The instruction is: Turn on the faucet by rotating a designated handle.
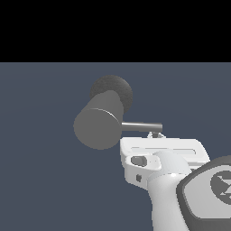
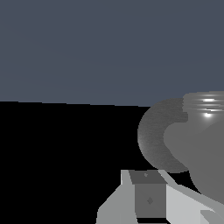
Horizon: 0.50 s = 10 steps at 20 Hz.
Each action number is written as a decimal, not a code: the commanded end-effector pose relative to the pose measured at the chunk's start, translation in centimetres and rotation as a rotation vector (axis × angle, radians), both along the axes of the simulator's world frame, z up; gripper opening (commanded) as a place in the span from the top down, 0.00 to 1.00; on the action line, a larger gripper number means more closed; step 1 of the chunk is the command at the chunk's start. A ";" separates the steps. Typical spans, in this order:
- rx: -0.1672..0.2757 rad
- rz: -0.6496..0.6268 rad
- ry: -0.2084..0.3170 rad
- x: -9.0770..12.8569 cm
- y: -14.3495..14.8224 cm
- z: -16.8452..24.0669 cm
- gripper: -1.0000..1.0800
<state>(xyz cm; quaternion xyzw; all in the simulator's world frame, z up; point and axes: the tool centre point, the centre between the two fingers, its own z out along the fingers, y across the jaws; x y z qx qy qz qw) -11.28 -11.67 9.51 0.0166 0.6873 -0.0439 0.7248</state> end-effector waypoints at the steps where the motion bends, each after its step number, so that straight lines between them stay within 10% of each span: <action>1: 0.026 -0.012 0.010 -0.4 0.1 -0.4 1.00; 10: 0.029 -0.011 0.052 -0.8 0.6 -1.8 1.00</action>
